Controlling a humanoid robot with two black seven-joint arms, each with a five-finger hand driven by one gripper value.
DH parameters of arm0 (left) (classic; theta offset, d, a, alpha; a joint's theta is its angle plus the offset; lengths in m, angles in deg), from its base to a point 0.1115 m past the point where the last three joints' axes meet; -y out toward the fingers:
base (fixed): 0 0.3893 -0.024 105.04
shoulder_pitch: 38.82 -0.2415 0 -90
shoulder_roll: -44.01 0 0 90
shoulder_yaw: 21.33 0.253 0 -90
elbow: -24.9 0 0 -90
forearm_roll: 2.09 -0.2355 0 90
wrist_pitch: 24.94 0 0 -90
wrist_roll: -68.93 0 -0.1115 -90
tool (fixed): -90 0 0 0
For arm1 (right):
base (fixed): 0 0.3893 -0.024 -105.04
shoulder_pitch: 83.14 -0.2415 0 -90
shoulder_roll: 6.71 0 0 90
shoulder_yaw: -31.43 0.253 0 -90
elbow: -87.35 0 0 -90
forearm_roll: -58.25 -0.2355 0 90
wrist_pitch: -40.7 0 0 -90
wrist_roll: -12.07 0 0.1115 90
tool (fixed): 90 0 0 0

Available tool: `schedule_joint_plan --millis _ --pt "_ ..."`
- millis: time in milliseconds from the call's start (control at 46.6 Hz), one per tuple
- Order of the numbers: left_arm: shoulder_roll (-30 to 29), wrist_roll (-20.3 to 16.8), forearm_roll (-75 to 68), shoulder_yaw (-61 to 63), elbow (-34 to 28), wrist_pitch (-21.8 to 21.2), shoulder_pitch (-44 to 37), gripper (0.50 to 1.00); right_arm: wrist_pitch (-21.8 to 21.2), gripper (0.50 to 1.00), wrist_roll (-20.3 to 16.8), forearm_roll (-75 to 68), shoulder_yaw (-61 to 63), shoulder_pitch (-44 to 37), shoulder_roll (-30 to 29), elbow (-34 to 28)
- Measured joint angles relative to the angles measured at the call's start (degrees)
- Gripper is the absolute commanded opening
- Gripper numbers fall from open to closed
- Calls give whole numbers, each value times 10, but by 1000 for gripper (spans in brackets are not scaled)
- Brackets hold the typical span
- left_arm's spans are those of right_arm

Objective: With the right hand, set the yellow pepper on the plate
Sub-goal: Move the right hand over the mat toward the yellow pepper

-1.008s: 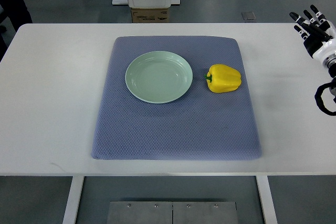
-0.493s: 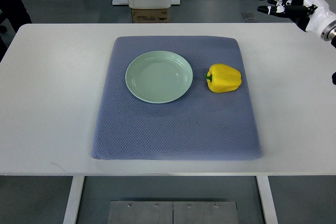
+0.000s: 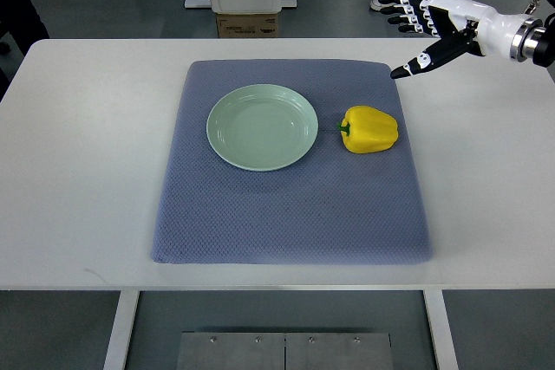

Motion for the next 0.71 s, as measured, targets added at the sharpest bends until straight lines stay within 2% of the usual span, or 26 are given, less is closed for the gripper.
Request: schedule_joint_plan --millis 257,515,644,708 --pt "0 0 0 0 0 0 0 1000 3 996 1 34 -128 -54 5 -4" --pt "0 0 0 0 0 0 0 1000 6 995 0 59 -168 -58 -11 -10" --pt "0 0 0 0 0 0 0 1000 29 993 -1 60 -183 -55 -22 -9" --pt "0 0 0 0 0 0 0 1000 58 993 -2 60 -203 -55 -36 -8"
